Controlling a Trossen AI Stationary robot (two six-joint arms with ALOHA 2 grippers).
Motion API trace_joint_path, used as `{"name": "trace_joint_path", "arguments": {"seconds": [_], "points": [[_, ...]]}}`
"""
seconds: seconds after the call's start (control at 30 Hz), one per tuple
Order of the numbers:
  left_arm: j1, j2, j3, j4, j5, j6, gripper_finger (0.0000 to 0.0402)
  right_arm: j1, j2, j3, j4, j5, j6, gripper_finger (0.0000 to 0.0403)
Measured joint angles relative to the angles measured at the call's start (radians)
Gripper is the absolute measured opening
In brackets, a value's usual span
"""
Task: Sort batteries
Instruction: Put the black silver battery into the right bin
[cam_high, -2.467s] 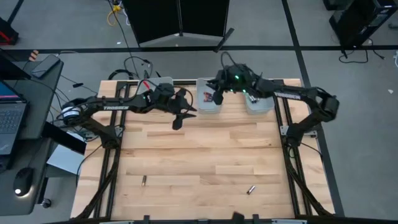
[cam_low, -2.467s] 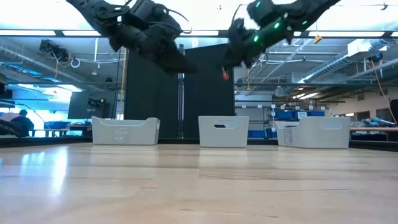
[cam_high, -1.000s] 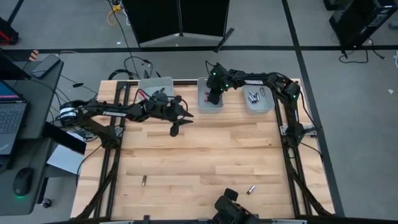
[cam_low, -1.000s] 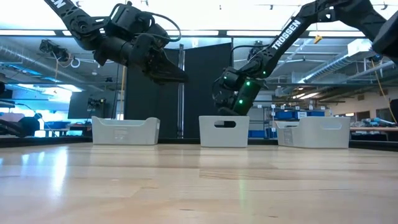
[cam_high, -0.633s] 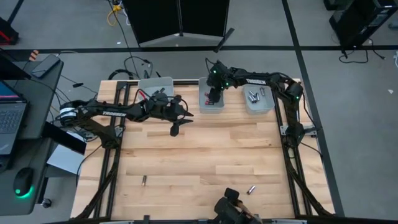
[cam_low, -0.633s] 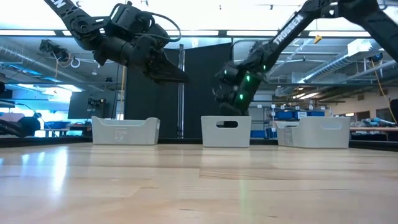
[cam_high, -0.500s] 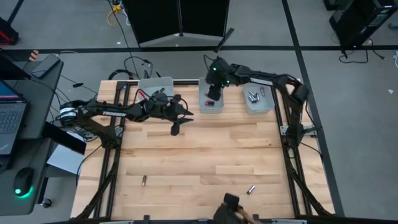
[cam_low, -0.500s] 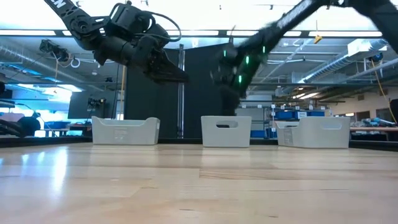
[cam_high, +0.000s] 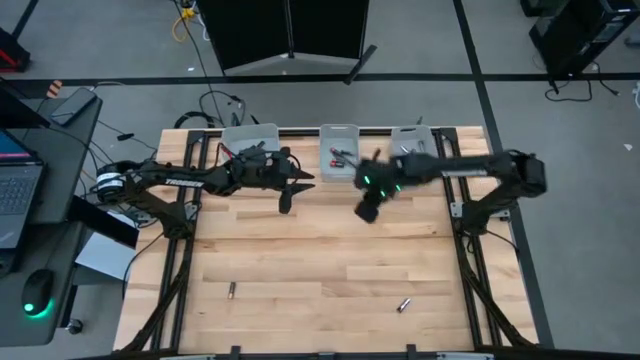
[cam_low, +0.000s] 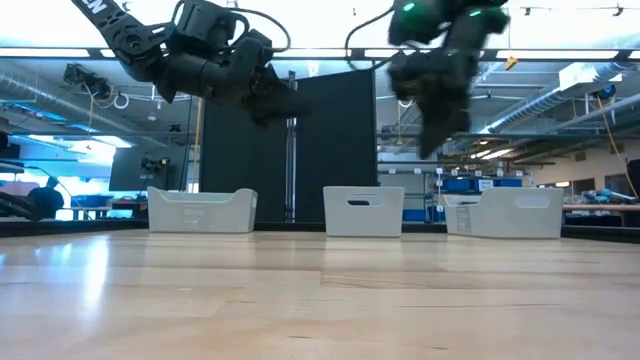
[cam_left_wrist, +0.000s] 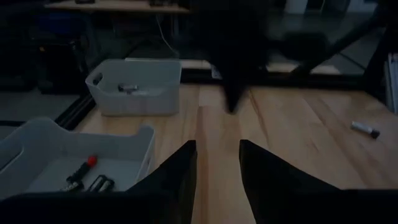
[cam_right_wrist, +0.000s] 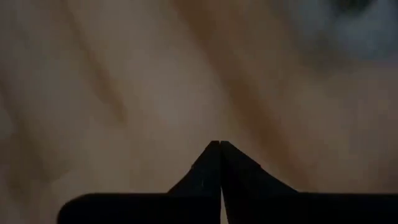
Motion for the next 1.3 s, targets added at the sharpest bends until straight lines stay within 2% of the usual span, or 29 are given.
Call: {"name": "trace_joint_path", "arguments": {"seconds": [0.07, 0.17, 0.33, 0.5, 0.67, 0.8, 1.03, 1.3], "points": [[0.0, 0.0, 0.0, 0.009, 0.0, -0.013, 0.0129, 0.081, -0.054, -0.07, 0.0, 0.0, 0.168, 0.0016], [0.0, 0.0, 0.0, -0.005, 0.0, -0.013, 0.0129, 0.223, -0.124, -0.157, -0.001, -0.008, 0.368, 0.0046], [0.0, 0.0, 0.0, 0.002, 0.0, 0.052, 0.0129, 0.493, -0.191, -0.23, 0.003, -0.022, 0.48, 0.0097], [0.001, 0.0, 0.0, 0.011, -0.053, 0.089, 0.0129, 0.681, -0.166, -0.251, 0.025, -0.003, 0.4, 0.0138], [0.004, 0.0, 0.0, 0.05, -0.16, 0.094, 0.0129, 0.768, -0.084, -0.252, 0.142, -0.041, 0.298, 0.0168], [0.005, 0.0, 0.0, 0.038, -0.169, 0.113, 0.0129, 0.818, -0.003, -0.249, 0.229, -0.057, 0.253, 0.0181], [0.005, 0.01, 0.0, 0.007, -0.171, 0.116, 0.0129, 0.902, 0.112, -0.188, 0.179, -0.117, 0.218, 0.0189], [0.005, 0.01, 0.0, -0.031, -0.172, 0.086, 0.0129, 0.993, 0.2, -0.128, 0.034, -0.104, 0.092, 0.0186]]}}
